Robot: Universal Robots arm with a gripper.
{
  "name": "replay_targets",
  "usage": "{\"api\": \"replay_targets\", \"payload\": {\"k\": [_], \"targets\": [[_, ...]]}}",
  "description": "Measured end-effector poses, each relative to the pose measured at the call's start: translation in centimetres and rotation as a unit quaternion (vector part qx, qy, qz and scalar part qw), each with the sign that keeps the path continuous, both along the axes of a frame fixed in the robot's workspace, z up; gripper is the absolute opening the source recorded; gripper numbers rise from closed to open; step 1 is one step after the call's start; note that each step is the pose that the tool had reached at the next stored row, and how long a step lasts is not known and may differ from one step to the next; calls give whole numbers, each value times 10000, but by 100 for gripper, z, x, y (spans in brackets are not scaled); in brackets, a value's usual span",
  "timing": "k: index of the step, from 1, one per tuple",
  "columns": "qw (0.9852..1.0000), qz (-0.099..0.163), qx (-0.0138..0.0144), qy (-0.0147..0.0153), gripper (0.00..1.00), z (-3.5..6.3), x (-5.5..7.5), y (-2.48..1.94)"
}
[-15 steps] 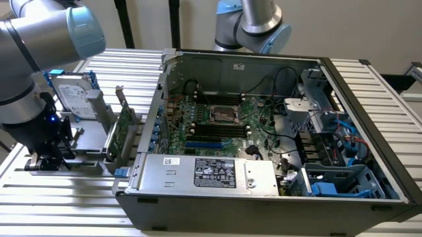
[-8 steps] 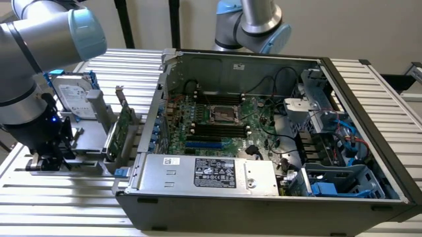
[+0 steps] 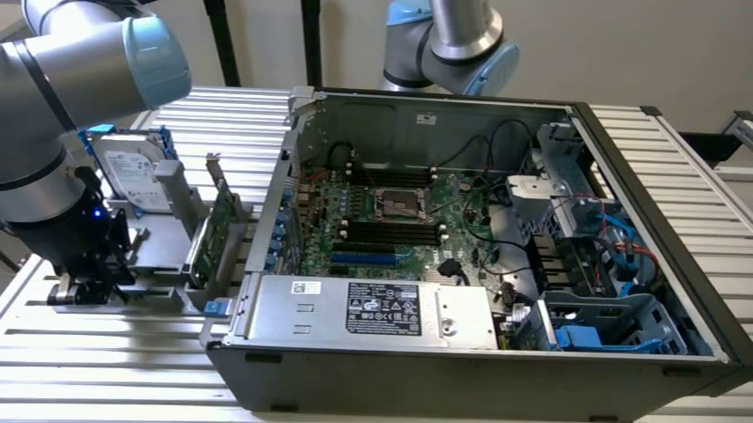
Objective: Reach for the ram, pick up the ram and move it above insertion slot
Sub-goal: 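Pick up the ram and move it above insertion slot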
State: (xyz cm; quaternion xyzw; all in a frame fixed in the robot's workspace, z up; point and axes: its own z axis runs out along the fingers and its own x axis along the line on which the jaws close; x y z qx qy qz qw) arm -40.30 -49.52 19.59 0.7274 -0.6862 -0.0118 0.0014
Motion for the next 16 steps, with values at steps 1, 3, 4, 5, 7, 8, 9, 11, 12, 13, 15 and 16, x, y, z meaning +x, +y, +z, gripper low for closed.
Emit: {"api": "replay_targets", "payload": {"k": [1,3,4,5,7,8,9,11,12,13,15,16], "targets": [[10000,0,1,0,28,-1,0,0],[10000,0,0,0,22,-1,1,0],[10000,0,1,0,16,-1,1,0],[10000,-1,1,0,16,-1,1,0],[10000,0,0,0,14,-1,1,0],[10000,-3,0,0,14,0,1,0],[10000,-11,0,0,14,0,1,0],[10000,-49,0,1,14,0,3,0],[10000,-80,0,0,14,-1,3,0],[9999,-121,1,0,14,-1,3,0],[9998,-209,0,0,14,0,3,0],[9997,-239,0,0,14,0,3,0]]}}
